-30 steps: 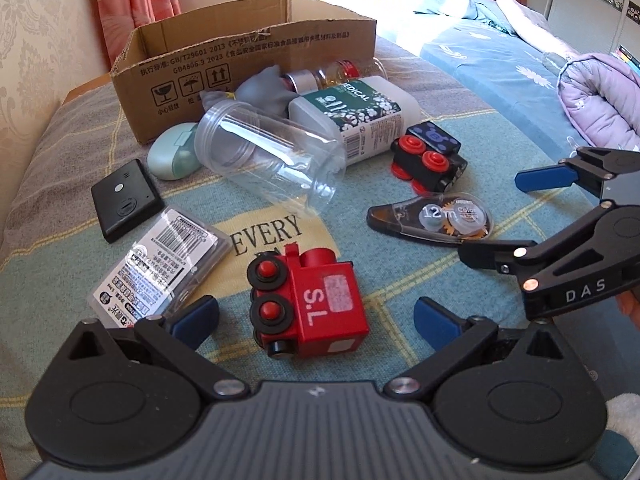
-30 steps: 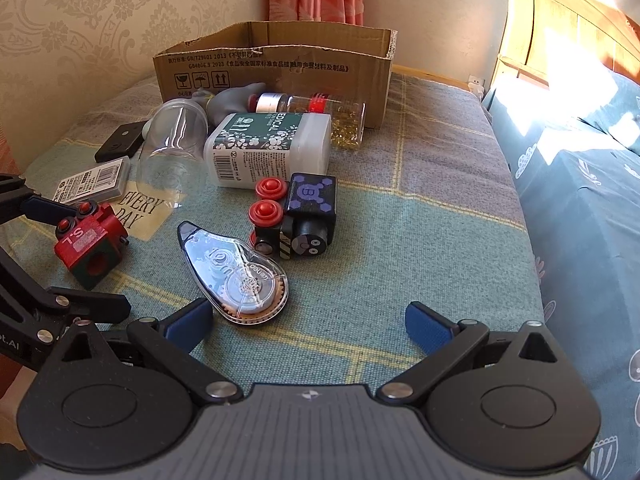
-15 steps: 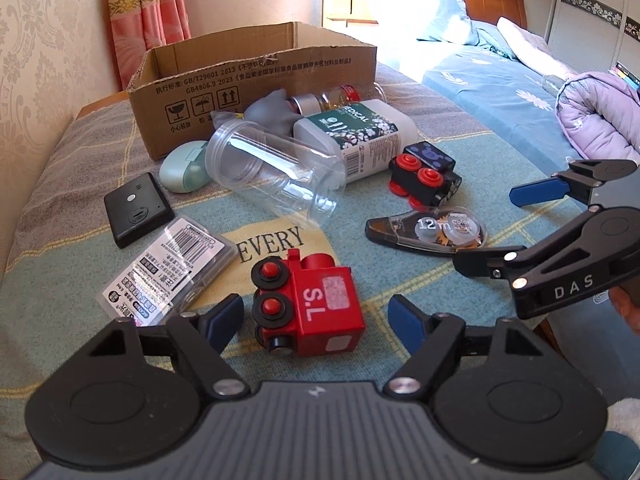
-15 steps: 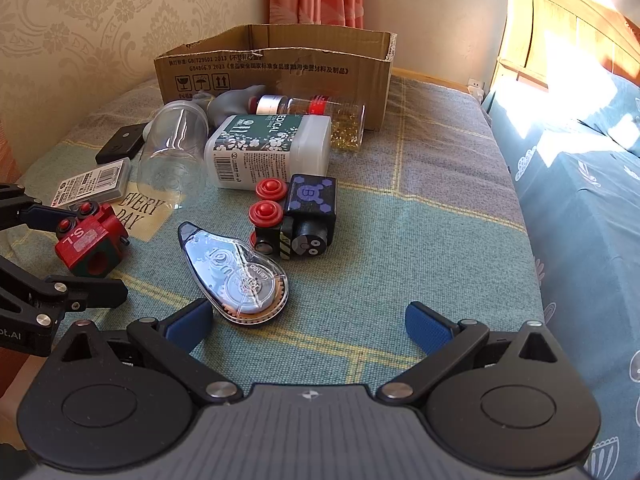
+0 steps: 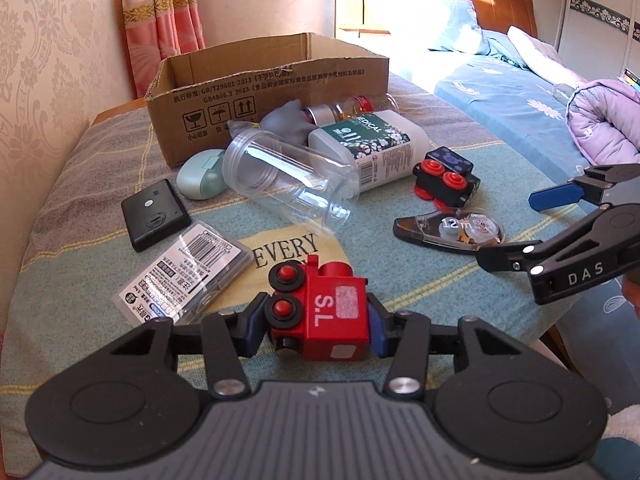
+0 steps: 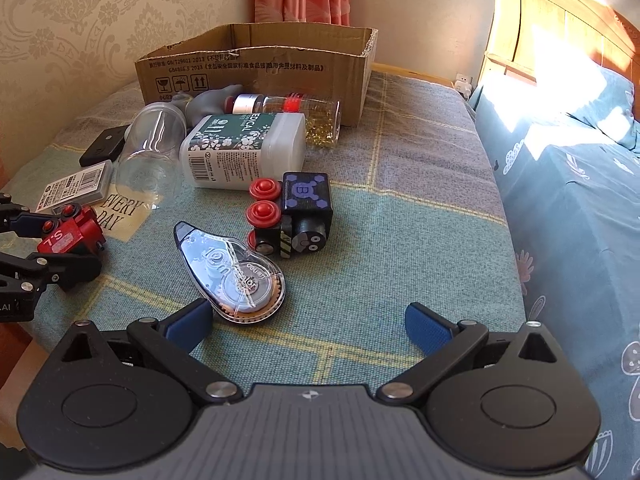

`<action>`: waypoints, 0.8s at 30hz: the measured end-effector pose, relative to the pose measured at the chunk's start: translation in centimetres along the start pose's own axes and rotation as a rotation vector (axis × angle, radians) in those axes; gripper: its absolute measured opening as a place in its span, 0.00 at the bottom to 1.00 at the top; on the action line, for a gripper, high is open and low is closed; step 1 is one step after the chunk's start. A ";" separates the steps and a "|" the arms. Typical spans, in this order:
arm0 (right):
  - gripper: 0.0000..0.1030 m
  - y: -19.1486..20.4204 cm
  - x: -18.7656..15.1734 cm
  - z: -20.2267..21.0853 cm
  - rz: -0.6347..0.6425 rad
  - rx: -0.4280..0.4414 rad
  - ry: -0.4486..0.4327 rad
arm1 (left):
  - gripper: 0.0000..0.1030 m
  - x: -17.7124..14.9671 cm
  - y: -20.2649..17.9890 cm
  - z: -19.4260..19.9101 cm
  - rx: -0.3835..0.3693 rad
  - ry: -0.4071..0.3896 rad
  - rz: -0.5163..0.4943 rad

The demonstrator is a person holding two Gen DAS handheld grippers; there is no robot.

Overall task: Organize rigid objects
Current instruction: 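Close the left gripper on the red train block while the right gripper closes on the correction tape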

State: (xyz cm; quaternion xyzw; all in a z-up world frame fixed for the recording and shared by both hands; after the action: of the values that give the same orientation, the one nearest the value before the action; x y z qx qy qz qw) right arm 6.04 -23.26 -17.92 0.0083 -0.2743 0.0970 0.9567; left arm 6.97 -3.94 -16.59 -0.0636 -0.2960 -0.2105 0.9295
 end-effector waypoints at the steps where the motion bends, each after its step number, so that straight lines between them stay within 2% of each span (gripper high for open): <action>1: 1.00 -0.3 -0.1 0.1 -0.001 0.001 0.001 | 0.47 0.0 0.0 0.0 -0.001 0.000 -0.002; 6: 1.00 -2.2 -0.6 0.3 -0.027 -0.015 0.003 | 0.47 0.0 0.2 0.0 -0.006 -0.001 -0.002; 10: 1.00 -3.8 -0.8 0.4 -0.099 -0.051 0.016 | 0.47 0.0 0.2 0.3 -0.010 -0.005 -0.005; 17: 1.00 0.5 -0.7 0.8 -0.041 0.070 -0.001 | 0.47 0.1 0.5 0.9 -0.025 -0.016 -0.005; 21: 1.00 2.2 0.2 0.0 -0.008 0.025 -0.015 | 0.47 -0.1 0.6 0.6 -0.032 -0.011 -0.008; 24: 1.00 2.9 0.8 -0.4 -0.004 0.023 -0.020 | 0.47 -0.3 0.5 0.5 -0.022 -0.017 -0.016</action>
State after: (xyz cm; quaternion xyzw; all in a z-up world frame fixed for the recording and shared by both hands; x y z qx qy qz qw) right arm 6.39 -20.27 -17.98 0.0211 -0.2825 0.0981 0.9540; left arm 6.77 -3.26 -16.37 -0.0735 -0.3021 -0.2207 0.9245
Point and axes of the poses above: each gripper's, at about its wrist camera, not at the fingertips, and z roughly against the way its jaws point, y to its left, x to its top, the point moved 8 cm from there along -z, roughly the way its jaws point, and after that the axes turned 8 degrees about y, right-handed, at the moved point
